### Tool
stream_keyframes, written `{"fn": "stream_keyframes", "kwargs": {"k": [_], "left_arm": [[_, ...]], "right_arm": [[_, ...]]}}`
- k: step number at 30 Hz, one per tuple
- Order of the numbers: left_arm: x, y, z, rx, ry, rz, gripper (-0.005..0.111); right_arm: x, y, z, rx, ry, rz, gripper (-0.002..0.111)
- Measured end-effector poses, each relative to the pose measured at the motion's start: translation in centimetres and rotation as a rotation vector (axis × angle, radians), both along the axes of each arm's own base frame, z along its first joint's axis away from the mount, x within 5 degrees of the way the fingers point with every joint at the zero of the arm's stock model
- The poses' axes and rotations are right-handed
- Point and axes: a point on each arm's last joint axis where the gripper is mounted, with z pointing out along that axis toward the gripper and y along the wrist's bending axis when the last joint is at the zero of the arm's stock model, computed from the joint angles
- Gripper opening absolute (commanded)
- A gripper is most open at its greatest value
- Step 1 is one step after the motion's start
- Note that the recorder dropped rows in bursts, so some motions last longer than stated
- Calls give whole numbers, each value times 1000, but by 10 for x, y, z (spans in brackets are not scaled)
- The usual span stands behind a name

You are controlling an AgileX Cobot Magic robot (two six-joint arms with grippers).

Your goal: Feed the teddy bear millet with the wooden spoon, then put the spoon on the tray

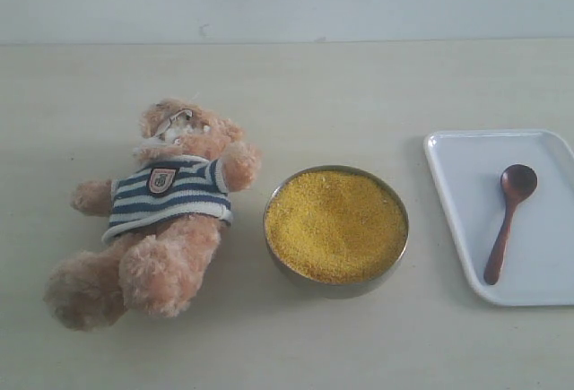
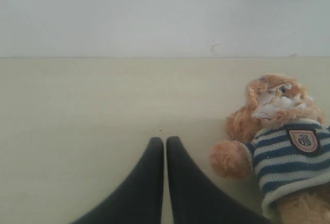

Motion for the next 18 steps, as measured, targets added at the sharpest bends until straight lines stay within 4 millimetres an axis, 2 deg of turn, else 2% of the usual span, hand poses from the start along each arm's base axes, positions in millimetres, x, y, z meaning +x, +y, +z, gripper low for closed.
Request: {"fn": "stream_keyframes", "kwargs": {"k": [4,6,9,14,18], "left_arm": [[0,0,0,0,0,0,4],[0,0,0,0,0,0,4],[0,0,0,0,0,0,4],[0,0,0,0,0,0,4],[0,0,0,0,0,0,4]], "right_arm": [[0,-1,2,254,32,88,9],[0,0,0,301,67,120,9],[-2,2,11,217,190,122,9],[-20,-6,51,6,365,63,9],[-25,-11,78,-165,533,31,9]]}}
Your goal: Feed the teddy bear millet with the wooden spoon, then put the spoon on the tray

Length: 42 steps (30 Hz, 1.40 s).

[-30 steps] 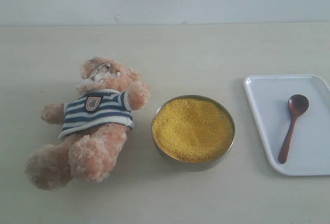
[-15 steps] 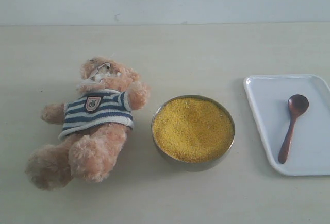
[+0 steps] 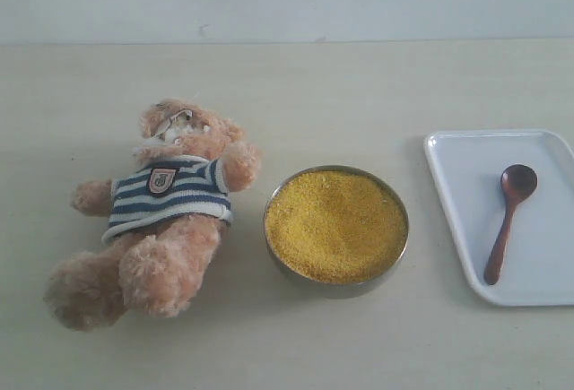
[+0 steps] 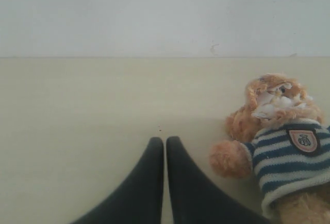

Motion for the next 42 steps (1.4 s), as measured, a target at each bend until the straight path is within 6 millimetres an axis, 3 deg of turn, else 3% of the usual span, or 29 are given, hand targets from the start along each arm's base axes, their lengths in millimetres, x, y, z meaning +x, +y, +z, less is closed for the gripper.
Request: {"fn": "stream_keyframes", "kwargs": {"k": [6,14,17,21,23,30,36,42], "left_arm": [[0,0,0,0,0,0,4],[0,0,0,0,0,0,4],[0,0,0,0,0,0,4],[0,0,0,0,0,0,4],[0,0,0,0,0,0,4],[0,0,0,0,0,0,4],[0,0,0,0,0,0,4],[0,0,0,0,0,0,4]], "right_arm": [[33,8,8,-272,329,20,9],[117,40,-34,-493,672,105,10],[143,51,-56,-532,754,134,24],[170,62,-84,-517,825,126,66],[180,66,-94,-490,851,98,72],[201,72,-130,-501,1012,34,70],[205,73,-142,-522,1056,40,68],[204,73,-142,-539,1064,50,34]]}}
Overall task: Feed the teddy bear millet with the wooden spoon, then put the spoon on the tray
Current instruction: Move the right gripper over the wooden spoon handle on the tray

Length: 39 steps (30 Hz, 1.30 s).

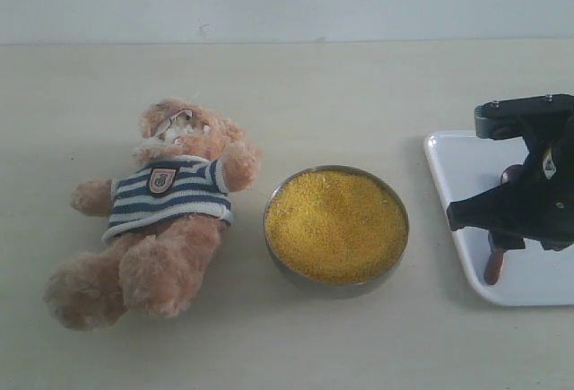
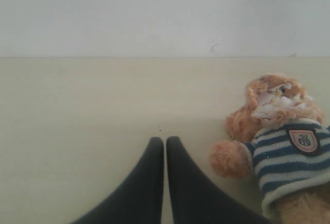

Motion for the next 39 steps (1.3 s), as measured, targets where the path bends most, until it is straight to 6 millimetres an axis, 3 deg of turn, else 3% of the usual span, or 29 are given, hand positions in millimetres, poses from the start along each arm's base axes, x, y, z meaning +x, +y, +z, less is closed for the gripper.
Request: {"fn": "stream_keyframes", "kwargs": {"k": [10,15,24,31,39], "left_arm": [[0,0,0,0,0,0,4],[0,0,0,0,0,0,4],[0,0,0,0,0,0,4],[0,0,0,0,0,0,4],[0,0,0,0,0,0,4]], "right_arm": [[4,5,1,67,-46,-18,33],[7,6,2,93,-86,-77,60],[8,0,1,51,-103,-197,55],[18,5,-38,30,-16,-203,55],[23,6,-46,31,-37,-213,55]]}}
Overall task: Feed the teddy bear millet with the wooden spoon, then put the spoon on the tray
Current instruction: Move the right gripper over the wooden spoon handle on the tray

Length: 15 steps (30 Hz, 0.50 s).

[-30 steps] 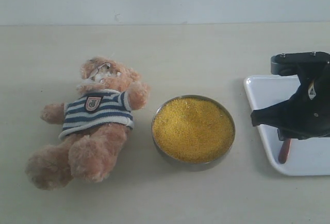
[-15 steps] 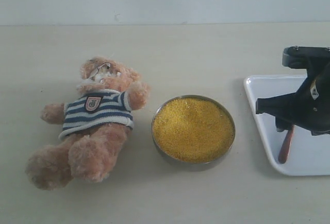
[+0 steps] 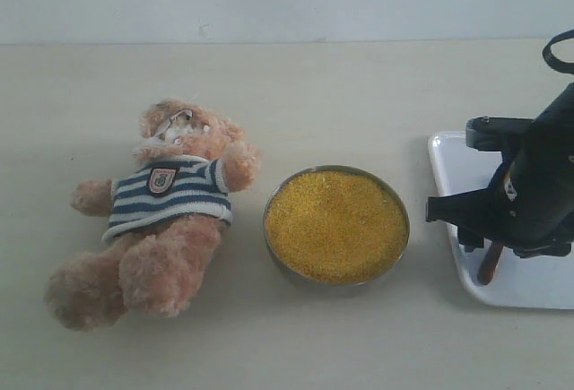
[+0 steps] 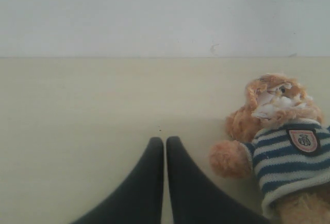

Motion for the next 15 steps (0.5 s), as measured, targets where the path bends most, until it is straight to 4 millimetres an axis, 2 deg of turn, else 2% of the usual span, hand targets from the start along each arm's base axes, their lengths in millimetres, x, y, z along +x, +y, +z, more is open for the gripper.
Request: {"fn": "stream_keyframes", "kwargs": {"k": [4,7,15], "left_arm": [[0,0,0,0,0,0,4],[0,0,0,0,0,0,4],[0,0,0,0,0,0,4]], "right_arm": [[-1,-4,0,-46,10,-4,55],[-2,-5,0,-58,17,-7,44],[-3,-5,0,-62,35,25,44]]}}
